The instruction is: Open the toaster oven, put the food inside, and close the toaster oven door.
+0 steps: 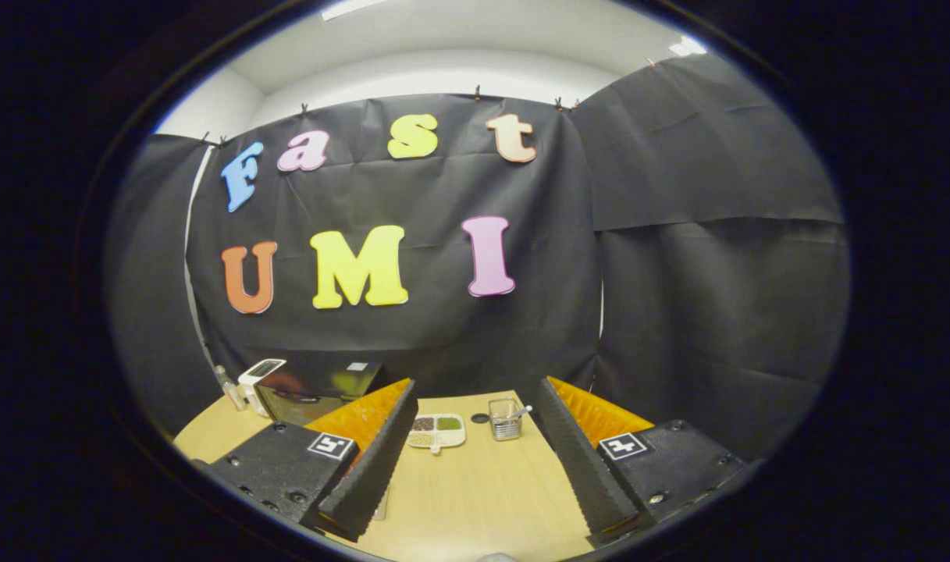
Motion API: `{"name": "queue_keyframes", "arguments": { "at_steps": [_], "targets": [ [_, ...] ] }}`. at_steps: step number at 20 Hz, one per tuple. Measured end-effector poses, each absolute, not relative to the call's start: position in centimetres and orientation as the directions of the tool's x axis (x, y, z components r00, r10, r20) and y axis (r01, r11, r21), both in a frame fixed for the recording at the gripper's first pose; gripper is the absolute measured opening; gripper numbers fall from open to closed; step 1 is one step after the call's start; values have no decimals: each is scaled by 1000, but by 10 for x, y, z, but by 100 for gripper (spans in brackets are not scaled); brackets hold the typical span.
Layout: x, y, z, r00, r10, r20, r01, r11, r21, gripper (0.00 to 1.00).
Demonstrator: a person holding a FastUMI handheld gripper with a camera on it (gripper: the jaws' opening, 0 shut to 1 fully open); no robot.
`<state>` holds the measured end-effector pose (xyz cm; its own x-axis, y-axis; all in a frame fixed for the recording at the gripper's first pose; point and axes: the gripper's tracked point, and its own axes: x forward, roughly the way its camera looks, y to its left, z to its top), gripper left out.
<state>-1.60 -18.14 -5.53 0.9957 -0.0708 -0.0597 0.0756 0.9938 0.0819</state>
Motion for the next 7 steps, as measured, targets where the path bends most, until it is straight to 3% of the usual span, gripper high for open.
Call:
{"name": "queue_keyframes", "arguments": {
  "at_steps": [7],
  "targets": [
    [-16, -180, -53, 995, -81, -59, 85, 993, 79, 99]
  ]
}}
